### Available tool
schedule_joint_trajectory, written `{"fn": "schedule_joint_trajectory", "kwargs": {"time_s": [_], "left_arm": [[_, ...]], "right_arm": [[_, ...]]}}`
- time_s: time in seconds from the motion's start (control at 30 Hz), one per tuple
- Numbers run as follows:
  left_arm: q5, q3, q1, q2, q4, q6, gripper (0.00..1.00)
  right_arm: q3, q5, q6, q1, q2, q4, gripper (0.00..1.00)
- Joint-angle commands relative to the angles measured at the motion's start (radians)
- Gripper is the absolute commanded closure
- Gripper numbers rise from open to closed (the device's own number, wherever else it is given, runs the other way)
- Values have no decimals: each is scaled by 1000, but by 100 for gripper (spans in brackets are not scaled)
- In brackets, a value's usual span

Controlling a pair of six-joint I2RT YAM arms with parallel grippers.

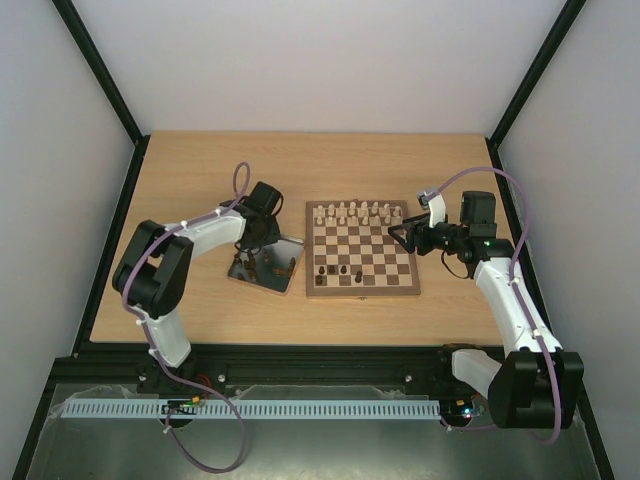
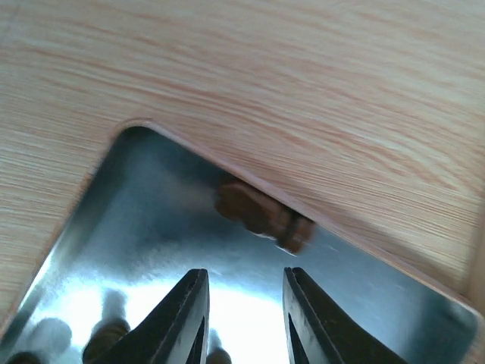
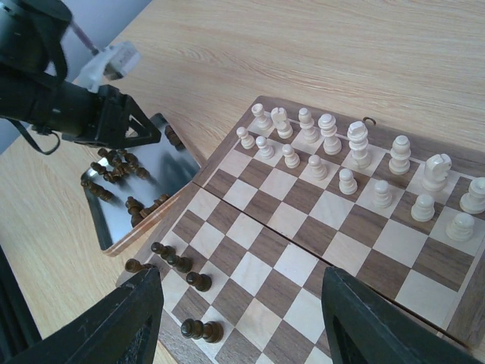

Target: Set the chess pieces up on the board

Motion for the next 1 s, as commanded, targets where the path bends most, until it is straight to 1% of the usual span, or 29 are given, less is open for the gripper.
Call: {"fn": "schedule_joint_trajectory", "kwargs": {"time_s": [0.0,0.23,0.37,0.47,0.6,0.73,0.97], "left_arm": [[-4,37,34,62,-39,-93,73],[19,44,52,70,-13,-110,74],[38,35,52,34,0,-121,74],[42,35,52,25,16,-127,69],[57,67,53,60,18,-127,66],[72,78,53,90,24,-132,66],[72,69,53,107,18,-122,70]], "right_arm": [[-13,-30,-17,-6,-12,-27,41],[-14,-34,-24,-5,-9,-30,41],[-14,-35,-25,-5,-6,-32,40],[-14,-37,-27,-5,-2,-32,41],[-14,-37,-31,-6,0,-33,40],[-14,-36,-34,-5,0,-37,41],[-14,-38,-38,-5,2,-39,41]]}}
